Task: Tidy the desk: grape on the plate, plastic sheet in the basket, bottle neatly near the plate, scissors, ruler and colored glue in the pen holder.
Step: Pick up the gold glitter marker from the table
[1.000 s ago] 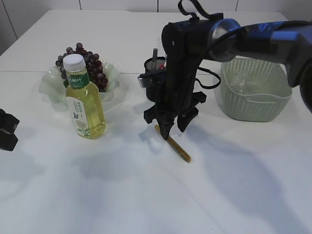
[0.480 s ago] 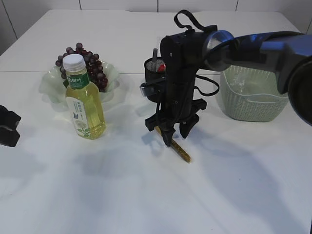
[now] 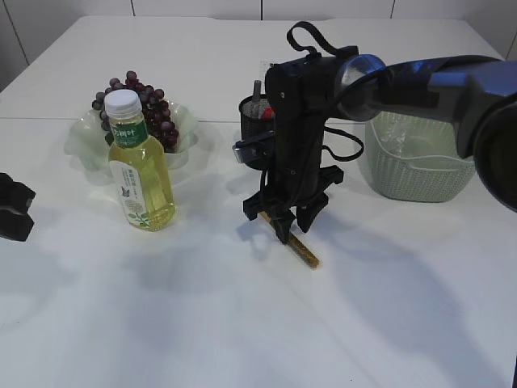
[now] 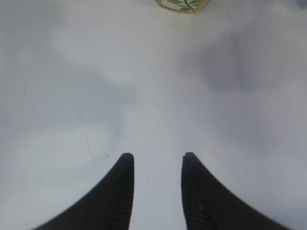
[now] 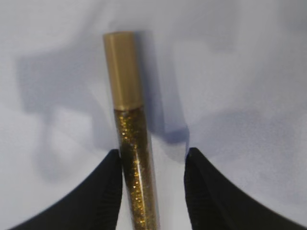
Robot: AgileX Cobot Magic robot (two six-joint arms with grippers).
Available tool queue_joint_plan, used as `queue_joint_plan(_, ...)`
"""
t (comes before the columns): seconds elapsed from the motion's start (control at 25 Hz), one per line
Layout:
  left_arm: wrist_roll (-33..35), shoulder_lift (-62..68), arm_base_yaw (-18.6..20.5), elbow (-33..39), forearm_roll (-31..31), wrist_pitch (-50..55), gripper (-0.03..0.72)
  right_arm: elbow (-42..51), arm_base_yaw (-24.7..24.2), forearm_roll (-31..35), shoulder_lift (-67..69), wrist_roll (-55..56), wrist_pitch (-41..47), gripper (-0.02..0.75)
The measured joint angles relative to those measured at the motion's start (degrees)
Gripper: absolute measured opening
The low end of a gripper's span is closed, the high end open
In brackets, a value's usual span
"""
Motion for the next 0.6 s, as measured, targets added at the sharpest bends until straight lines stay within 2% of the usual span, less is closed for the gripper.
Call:
queue_joint_plan(0.32, 0.00, 0.00, 0.00, 0.00, 0.00, -0.09, 0.246, 0.00, 0.00, 0.01, 0.00, 0.00, 0.00, 0.213)
queue_joint_plan(0.6, 0.00, 0.00, 0.00, 0.00, 0.00, -0.22, 0.246, 0.00, 0.00, 0.08, 0.00, 0.00, -0.04, 0.157)
